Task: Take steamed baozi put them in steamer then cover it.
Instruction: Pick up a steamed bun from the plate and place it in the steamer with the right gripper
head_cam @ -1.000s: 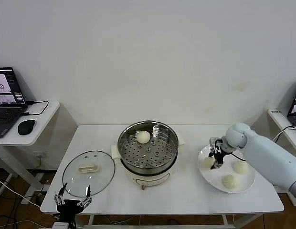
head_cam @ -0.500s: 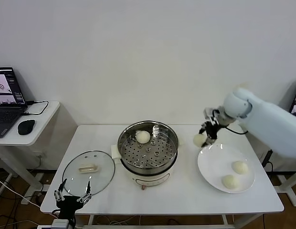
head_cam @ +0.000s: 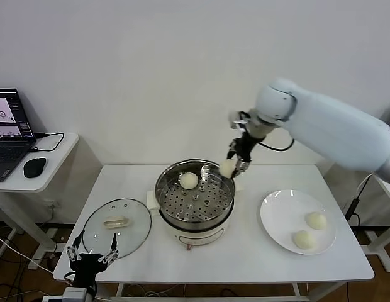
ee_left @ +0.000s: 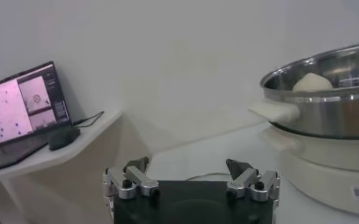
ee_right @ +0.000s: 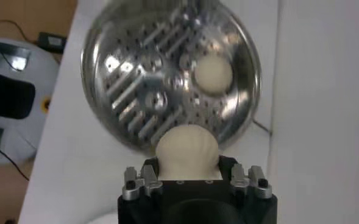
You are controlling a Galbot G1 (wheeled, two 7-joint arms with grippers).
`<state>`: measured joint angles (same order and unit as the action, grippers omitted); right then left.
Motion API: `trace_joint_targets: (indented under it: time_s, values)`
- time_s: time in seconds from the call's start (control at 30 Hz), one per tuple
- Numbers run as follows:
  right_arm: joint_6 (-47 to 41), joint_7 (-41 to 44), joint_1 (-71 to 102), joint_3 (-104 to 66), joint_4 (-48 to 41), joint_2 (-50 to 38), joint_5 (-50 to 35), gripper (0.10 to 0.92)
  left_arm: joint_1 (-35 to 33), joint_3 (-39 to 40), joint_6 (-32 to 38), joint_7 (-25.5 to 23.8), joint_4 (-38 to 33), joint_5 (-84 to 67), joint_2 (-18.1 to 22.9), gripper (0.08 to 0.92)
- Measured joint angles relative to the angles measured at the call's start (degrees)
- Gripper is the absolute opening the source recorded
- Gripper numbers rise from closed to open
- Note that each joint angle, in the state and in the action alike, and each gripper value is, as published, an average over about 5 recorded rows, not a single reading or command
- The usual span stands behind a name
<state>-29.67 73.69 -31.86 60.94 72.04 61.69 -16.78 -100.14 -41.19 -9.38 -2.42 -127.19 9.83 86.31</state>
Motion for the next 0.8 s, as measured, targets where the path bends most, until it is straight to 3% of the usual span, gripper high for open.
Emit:
trace_joint_targets:
  time_s: [0.8]
  values:
    - [-3.5, -3.1, 5.8, 3.6, -13.8, 19.5, 0.0, 0.602, 0.0, 0.7, -1.2, 0.2, -2.3, -2.1, 0.7, 0.823]
